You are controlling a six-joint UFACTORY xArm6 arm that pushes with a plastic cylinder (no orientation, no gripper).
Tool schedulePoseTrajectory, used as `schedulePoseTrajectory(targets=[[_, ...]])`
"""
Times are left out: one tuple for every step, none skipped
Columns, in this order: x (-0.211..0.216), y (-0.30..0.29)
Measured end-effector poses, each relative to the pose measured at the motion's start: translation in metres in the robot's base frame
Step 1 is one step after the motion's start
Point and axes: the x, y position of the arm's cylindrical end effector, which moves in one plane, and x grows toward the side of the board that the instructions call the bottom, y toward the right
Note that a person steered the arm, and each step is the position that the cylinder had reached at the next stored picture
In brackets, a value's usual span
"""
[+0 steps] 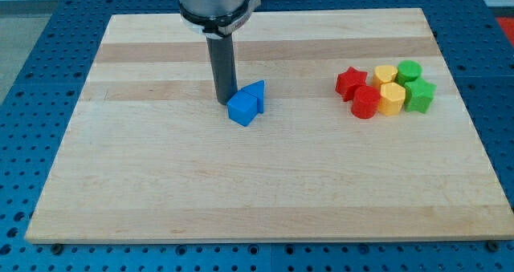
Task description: Move the blue blocks diagonal to the red star
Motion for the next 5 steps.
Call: schedulePoseTrajectory(targets=[[0.015, -0.023], [0.054, -0.04], [0.063, -0.033], [0.054, -0.007], [0.048, 0.012]])
